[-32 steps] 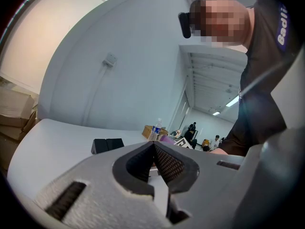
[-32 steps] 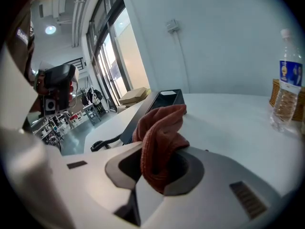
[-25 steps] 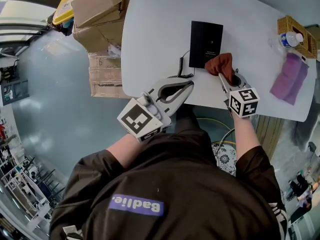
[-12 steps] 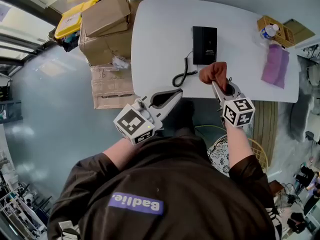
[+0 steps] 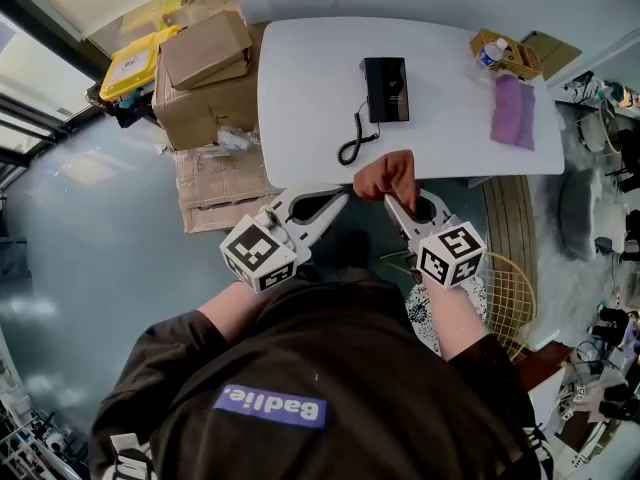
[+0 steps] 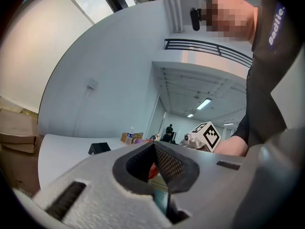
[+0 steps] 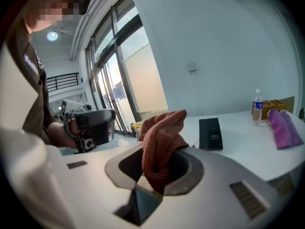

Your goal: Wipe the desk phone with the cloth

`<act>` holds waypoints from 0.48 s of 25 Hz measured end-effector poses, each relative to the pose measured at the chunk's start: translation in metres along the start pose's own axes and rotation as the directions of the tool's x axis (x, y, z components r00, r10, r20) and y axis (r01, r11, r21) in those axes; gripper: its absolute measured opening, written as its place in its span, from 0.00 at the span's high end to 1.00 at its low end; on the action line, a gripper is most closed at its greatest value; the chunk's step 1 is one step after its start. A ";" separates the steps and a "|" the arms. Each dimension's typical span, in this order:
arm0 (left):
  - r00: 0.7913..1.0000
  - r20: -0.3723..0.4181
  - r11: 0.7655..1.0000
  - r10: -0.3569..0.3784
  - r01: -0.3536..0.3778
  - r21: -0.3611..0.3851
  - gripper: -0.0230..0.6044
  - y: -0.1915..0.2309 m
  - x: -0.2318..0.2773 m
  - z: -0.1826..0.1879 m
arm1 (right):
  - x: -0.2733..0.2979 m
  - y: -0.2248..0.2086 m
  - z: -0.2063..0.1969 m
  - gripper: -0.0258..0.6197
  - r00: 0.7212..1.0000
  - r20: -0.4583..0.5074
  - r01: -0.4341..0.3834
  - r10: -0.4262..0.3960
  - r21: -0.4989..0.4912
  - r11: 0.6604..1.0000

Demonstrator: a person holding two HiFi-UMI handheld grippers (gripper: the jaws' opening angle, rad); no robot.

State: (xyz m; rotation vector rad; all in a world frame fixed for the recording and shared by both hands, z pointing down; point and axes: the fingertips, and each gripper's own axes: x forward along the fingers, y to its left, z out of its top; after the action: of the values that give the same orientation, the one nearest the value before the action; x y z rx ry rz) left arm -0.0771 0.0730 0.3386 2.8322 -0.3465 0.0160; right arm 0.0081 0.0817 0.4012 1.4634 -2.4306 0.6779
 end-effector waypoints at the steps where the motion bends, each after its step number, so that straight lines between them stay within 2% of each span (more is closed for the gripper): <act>1: 1.000 0.001 1.000 -0.003 0.003 0.004 0.94 -0.006 -0.002 0.002 | -0.006 0.009 0.002 0.81 1.000 0.009 -0.014 0.014 0.002 1.000; 6: 1.000 0.024 1.000 0.012 -0.012 0.023 0.94 -0.027 -0.009 0.018 | -0.030 0.041 0.018 0.81 0.994 0.053 -0.096 0.096 0.009 0.995; 12: 0.999 0.011 0.999 0.035 -0.036 0.022 0.94 -0.045 -0.009 0.015 | -0.053 0.059 0.037 0.81 0.982 0.107 -0.155 0.155 -0.008 0.988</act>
State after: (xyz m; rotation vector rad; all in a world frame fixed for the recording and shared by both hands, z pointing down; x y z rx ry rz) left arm -0.0761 0.1126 0.3116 2.8489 -0.4013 0.0126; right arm -0.0171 0.1281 0.3315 1.3538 -2.6482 0.6456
